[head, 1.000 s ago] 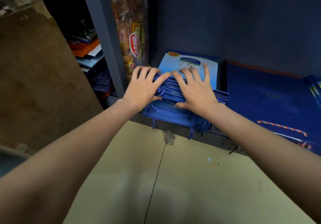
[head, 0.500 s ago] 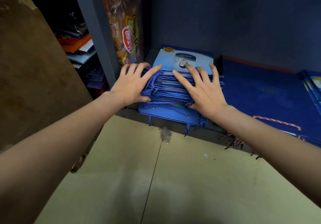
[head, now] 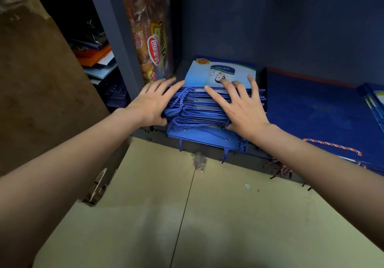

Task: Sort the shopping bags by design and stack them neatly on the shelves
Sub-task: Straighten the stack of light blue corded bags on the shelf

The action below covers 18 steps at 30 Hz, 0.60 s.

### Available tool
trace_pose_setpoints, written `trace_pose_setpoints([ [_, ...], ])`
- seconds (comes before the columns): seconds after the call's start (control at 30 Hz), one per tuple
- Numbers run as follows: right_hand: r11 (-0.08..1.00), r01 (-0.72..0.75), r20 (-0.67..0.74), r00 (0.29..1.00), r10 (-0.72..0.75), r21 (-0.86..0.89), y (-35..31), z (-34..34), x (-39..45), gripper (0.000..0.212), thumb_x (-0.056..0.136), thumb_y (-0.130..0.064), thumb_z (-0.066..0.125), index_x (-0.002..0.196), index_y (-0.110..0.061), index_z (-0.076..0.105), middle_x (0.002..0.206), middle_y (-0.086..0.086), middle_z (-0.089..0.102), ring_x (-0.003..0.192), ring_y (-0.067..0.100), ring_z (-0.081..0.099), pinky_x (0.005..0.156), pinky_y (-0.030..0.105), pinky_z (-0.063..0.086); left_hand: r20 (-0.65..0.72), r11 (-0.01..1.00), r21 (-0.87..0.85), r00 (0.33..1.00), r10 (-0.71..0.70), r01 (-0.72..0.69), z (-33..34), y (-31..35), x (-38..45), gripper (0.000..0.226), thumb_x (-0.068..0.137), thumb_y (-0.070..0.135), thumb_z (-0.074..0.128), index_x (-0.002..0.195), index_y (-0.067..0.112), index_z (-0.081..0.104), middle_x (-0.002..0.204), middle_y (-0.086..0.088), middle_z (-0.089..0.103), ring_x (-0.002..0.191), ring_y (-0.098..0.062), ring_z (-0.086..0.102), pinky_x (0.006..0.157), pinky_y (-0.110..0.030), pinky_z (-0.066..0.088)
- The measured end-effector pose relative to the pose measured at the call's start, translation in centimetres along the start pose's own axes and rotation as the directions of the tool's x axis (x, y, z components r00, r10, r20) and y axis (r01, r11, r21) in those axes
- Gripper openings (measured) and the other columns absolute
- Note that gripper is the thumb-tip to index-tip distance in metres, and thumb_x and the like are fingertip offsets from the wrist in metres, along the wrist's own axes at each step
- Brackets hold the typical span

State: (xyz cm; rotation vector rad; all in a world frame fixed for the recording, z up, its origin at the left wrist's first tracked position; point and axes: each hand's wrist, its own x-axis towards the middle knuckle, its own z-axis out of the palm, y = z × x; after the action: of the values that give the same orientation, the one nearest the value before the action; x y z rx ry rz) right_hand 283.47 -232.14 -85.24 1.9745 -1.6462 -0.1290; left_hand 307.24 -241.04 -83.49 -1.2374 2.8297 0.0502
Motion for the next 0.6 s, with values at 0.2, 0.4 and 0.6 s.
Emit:
trace_pose_setpoints([
  [0.2, 1.0, -0.006, 0.004, 1.0, 0.006, 0.003, 0.2, -0.3, 0.1, 0.135, 0.04, -0.056, 0.087, 0.147, -0.024, 0.011, 0.138, 0.018, 0.043, 0.118, 0.037, 0.048, 0.107, 0.062, 0.022, -0.073, 0.991, 0.088, 0.992, 0.104, -0.097, -0.9, 2.7, -0.5, 0.119, 0.071, 0.068, 0.062, 0.146, 0.028, -0.022, 0.156, -0.006, -0.021, 0.144, -0.024, -0.019, 0.114, -0.047, -0.009],
  [0.4, 1.0, 0.0, 0.022, 1.0, 0.0, 0.029, 0.5, -0.5, 0.3, 0.135, 0.038, -0.054, 0.089, 0.144, -0.021, 0.011, 0.138, 0.019, 0.044, 0.118, 0.038, 0.049, 0.106, 0.062, 0.022, -0.153, 0.948, 0.315, 0.983, 0.099, -0.047, 0.3, 5.0, 1.6, 0.124, 0.073, 0.061, 0.067, 0.141, 0.023, -0.03, 0.157, -0.015, -0.006, 0.144, -0.033, 0.006, 0.116, -0.05, 0.005],
  [0.6, 1.0, 0.016, 0.021, 1.0, -0.016, 0.008, 0.6, -0.7, 0.3, 0.137, 0.04, -0.055, 0.088, 0.146, -0.019, 0.009, 0.138, 0.018, 0.044, 0.119, 0.036, 0.048, 0.108, 0.061, 0.021, -0.139, 0.926, 0.377, 0.99, 0.027, 0.028, 0.3, 3.4, 1.7, 0.129, 0.07, 0.062, 0.069, 0.145, 0.02, -0.027, 0.157, -0.011, 0.003, 0.136, -0.029, 0.024, 0.111, -0.043, 0.019],
])
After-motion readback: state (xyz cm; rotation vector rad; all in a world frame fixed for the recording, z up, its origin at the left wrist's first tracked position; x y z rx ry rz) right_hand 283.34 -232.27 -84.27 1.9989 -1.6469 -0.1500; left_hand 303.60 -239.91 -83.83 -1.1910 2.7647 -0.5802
